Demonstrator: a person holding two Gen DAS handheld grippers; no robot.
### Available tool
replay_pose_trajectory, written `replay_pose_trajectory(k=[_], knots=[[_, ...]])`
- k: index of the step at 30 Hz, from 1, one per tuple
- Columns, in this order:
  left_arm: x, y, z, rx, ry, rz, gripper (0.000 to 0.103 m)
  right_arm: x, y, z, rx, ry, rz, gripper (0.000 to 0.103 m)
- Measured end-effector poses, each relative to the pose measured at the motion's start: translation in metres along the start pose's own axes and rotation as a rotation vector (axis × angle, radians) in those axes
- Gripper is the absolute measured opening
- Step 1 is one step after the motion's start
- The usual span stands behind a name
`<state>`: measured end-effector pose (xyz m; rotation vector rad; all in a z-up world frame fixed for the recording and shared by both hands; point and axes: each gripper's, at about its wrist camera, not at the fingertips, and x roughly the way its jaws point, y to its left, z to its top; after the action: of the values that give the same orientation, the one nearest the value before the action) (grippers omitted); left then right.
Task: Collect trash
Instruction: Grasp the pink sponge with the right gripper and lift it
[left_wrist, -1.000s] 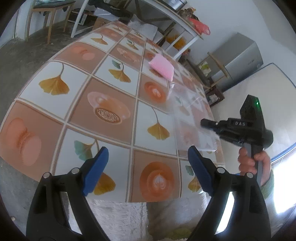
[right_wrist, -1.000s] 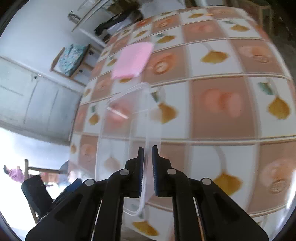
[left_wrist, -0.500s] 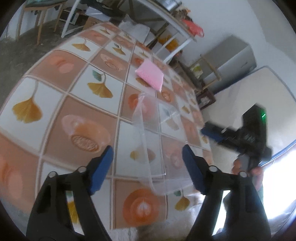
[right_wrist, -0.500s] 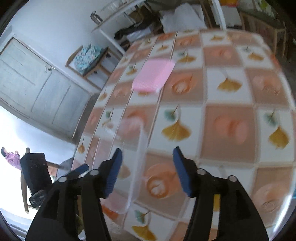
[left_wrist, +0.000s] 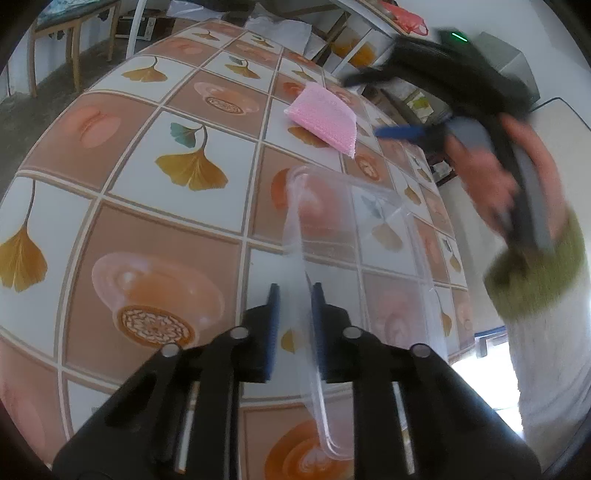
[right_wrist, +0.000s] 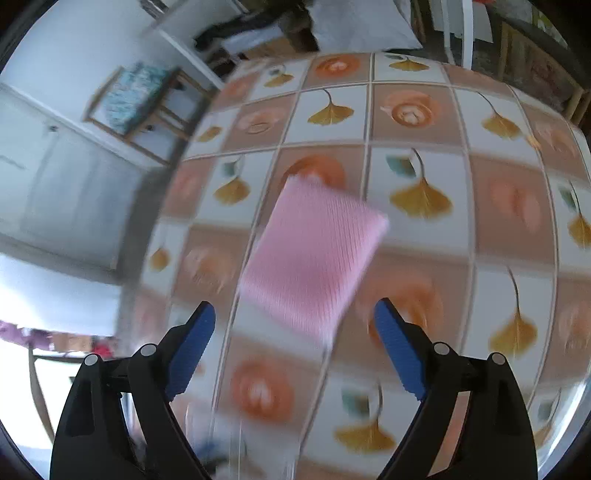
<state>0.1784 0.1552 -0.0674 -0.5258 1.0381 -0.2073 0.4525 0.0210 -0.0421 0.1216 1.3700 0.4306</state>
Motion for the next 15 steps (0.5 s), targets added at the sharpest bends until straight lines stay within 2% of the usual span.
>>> replay_pose_trajectory(k=[3,9,13,15], knots=[[-0.001,0.004,-0.003,-0.016,0.000,-0.001,0.009,0.024,0.008,0.023,0.029,0.017,-0.087,0.085],[-0.007,0.013,-0.013,-0.050,-0.009,0.000,0.006,0.053,0.014,0.031,0.053,0.047,-0.168,0.086],[-0.015,0.019,-0.018,-0.073,-0.024,0.006,0.005,0.055,0.028,0.023,-0.075,0.020,-0.215,0.087],[-0.018,0.020,-0.021,-0.077,-0.027,0.009,0.005,0.053,0.029,0.016,-0.126,0.009,-0.235,0.082]])
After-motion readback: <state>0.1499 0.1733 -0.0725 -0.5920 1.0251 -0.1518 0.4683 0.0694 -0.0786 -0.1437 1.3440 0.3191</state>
